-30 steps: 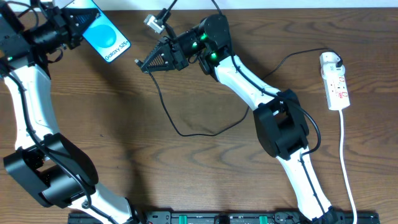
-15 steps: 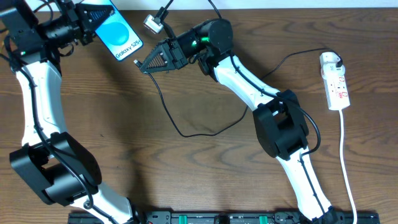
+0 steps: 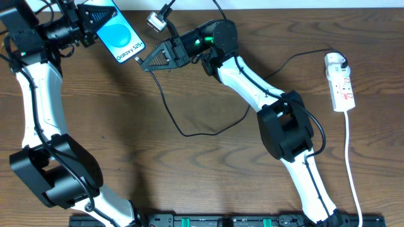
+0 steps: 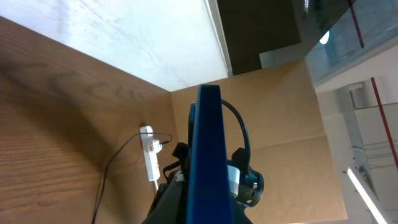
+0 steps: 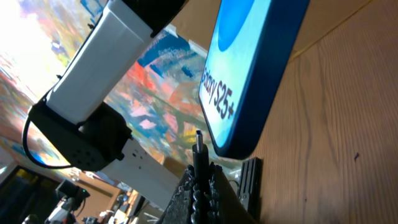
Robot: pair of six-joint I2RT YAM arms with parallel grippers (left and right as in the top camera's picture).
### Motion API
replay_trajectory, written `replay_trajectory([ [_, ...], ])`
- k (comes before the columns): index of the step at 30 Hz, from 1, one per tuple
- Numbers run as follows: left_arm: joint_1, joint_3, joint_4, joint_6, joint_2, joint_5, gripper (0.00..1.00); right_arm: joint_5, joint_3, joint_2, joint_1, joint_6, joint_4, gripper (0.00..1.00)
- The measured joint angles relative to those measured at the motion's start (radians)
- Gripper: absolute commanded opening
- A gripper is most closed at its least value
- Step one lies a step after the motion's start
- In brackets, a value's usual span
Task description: Plug charger to phone and switch on socket
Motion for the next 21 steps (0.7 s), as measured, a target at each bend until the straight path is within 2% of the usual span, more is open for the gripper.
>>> replay_trajectory([
  [21,0.000,0.000,0.000,-0.008,0.000,-0.008,0.08,0.058,0.000,0.000,0.000,0.006,-0.035,0.01],
])
